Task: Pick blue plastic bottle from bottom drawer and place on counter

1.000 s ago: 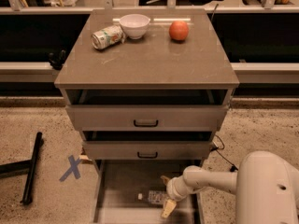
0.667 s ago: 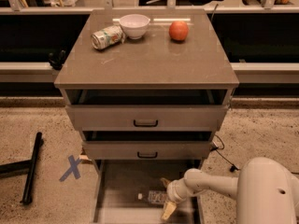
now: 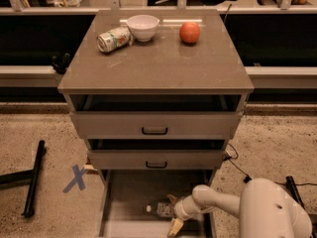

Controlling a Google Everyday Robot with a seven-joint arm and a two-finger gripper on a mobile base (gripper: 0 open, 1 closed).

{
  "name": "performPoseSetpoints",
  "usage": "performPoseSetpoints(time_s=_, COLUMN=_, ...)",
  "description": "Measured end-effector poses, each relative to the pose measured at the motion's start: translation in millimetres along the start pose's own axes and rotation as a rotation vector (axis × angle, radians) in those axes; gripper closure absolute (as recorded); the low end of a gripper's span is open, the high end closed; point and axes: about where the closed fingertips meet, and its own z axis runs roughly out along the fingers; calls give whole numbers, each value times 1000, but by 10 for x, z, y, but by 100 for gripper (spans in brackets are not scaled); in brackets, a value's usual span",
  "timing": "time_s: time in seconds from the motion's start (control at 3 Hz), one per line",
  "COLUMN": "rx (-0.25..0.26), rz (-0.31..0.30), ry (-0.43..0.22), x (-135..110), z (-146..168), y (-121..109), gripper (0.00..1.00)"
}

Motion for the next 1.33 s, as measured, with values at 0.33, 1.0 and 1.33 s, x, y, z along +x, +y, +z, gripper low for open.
performPoseSetpoints(time_s=0.33, rx=-1, rz=-3, ry=-12, x=90, z=125, y=-32, gripper=18)
performPoseSetpoints(time_s=1.0, rx=-1, rz=-3, ry=-13, x=26, z=48, y=-28, gripper=72)
performPoseSetpoints(time_s=1.33, rx=-1, rz=-3, ry=-13, x=25, z=47, y=-28, gripper=95)
